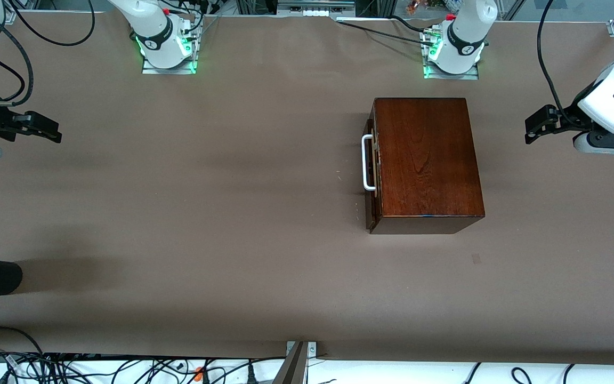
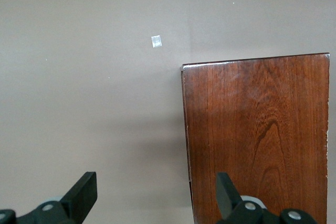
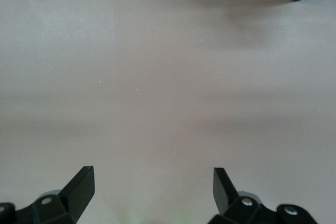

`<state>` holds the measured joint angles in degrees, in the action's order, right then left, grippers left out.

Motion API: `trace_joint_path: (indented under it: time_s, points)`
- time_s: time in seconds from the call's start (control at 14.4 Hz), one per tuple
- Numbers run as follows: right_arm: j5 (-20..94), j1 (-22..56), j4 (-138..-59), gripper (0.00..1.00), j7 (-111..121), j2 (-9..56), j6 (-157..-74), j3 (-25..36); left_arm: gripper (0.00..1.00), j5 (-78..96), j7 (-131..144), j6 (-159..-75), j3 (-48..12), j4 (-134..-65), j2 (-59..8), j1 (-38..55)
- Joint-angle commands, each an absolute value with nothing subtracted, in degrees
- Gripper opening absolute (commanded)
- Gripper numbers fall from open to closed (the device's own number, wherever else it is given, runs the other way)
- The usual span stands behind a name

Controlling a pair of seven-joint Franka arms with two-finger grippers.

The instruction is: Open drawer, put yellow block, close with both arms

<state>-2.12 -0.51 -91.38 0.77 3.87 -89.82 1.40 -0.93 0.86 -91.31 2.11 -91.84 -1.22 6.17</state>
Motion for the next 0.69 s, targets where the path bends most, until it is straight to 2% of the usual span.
trace_joint_path:
  time_s: [0.0,0.62]
  points:
    - [-2.0,-0.6,-90.3,1.00,1.5,3.3,-89.5,1.8,1.00,-0.4,1.6,-90.4,2.5,-91.5,-0.8,6.8]
    - [0.8,-0.5,-90.4,1.00,0.9,2.6,-88.6,2.1,1.00,-0.4,1.5,-90.2,2.4,-91.5,-0.8,6.8]
